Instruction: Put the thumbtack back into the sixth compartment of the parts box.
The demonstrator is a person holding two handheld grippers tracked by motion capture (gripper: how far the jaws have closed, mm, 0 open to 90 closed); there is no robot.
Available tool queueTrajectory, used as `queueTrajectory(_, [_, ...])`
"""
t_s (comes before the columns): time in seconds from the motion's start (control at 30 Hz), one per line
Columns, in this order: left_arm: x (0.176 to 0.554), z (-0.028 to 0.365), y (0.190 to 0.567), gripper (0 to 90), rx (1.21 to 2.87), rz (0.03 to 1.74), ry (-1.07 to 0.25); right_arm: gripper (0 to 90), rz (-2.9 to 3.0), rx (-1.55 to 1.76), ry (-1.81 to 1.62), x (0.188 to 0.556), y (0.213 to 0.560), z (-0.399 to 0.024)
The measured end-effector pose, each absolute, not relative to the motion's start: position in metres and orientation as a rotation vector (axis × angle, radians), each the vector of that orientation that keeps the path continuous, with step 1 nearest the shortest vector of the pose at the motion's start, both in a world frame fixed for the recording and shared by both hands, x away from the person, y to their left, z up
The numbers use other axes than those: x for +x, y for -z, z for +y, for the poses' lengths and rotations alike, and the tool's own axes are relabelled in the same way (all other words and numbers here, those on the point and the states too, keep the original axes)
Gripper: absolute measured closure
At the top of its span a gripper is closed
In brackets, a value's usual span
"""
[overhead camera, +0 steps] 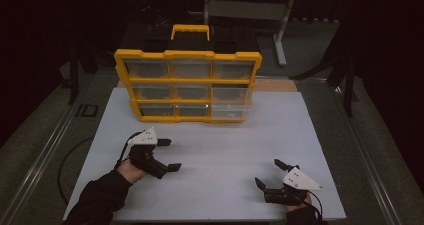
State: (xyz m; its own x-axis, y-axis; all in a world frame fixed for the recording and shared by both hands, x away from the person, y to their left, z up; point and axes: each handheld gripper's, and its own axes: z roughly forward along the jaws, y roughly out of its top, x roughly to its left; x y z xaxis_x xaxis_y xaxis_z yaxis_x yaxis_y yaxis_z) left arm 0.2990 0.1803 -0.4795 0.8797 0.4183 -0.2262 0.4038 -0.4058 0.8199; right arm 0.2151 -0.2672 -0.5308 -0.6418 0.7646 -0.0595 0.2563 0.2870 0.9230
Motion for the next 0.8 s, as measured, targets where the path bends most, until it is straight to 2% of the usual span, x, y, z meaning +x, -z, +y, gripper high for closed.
queueTrajectory(0.8, [0.256,0.254,0.514,0.5,1.947,0.726,-0.123,8.8,2.063,0.907,-1.334,0.215,0.531,-0.266])
